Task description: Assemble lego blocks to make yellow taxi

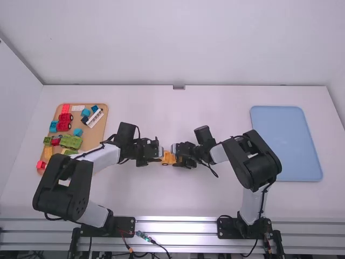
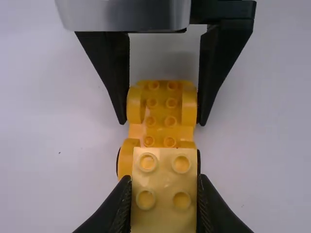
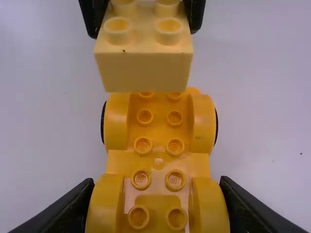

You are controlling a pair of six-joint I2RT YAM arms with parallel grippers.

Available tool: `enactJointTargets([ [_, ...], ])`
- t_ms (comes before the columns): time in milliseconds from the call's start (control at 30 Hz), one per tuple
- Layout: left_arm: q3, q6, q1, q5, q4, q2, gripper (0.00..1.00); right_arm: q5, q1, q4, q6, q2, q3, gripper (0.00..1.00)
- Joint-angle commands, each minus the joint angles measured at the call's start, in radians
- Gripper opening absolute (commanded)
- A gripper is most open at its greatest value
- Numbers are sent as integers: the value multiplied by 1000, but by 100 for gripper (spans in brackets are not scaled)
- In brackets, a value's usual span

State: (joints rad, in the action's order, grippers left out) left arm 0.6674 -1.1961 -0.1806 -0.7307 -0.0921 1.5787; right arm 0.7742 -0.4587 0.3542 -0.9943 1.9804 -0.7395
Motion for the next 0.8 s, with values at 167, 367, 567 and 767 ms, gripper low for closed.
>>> enactJointTargets([
  [167, 6, 9, -3, -40, 0, -6, 2, 22, 0, -3, -6, 17, -13, 63],
  [367, 7, 107, -3, -2, 66, 13, 2, 15, 0, -4, 9, 17, -13, 63],
  [567, 8, 108, -3, -2, 65, 28, 2, 0, 0, -3, 29, 17, -13, 63],
  [767, 31, 107, -5, -10, 46, 55, 2, 0, 0, -26, 37, 17, -13, 64],
])
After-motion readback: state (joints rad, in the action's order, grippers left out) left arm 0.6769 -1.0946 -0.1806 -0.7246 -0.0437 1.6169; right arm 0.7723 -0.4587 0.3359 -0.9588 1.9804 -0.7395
